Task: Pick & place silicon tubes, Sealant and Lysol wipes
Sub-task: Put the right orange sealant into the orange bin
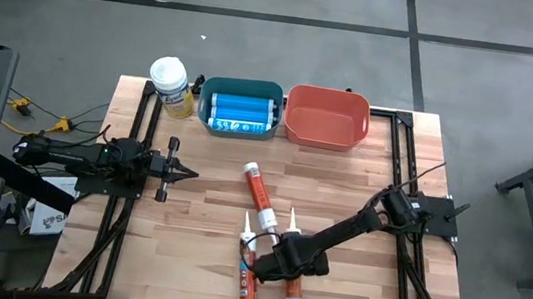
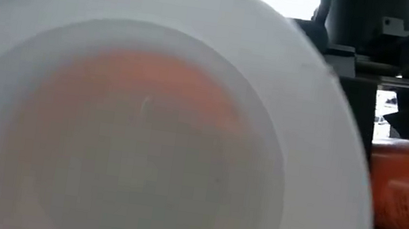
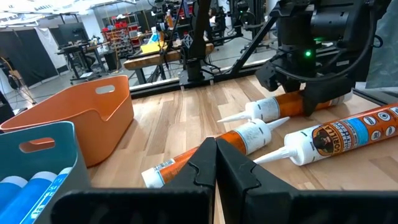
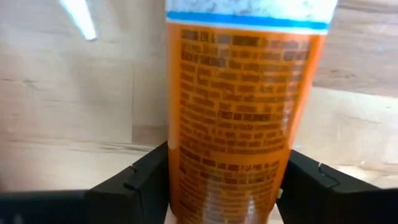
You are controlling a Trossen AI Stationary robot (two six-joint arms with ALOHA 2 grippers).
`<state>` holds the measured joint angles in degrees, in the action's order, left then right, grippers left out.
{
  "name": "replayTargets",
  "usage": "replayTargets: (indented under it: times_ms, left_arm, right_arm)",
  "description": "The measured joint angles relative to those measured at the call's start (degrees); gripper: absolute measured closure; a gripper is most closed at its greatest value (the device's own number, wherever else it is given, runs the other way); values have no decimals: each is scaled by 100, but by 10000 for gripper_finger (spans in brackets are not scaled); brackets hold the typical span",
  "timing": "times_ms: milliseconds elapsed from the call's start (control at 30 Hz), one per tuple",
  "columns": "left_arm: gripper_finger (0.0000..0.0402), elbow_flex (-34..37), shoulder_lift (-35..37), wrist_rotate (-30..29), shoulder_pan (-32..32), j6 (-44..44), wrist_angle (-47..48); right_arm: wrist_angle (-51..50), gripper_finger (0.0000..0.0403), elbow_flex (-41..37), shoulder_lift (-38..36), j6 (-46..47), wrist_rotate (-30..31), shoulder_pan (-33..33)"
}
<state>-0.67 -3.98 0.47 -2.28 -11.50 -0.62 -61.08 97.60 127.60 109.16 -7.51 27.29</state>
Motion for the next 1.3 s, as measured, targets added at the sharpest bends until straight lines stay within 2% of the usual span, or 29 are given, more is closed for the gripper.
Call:
replayTargets:
  times_ms: [133,400,667,967,1300]
  left_arm:
    - [401,0,1,2,1,1,2]
    - [401,0,-1,1,2,1,2]
    - [401,0,2,0,0,2,1]
    - [401,0,-1,2,2,2,2]
    - [401,0,1,2,2,0,1]
  right_arm:
    - [-111,196,4,-7,-55,140,35]
    - [-567,200,0,-14,-118,202,87]
    - [-710,200,-10,-275,-15,900,184]
    - [-896,204,-9,-512,-238,1113,244]
    - [-878,205,-4,-720,-431,1693,243]
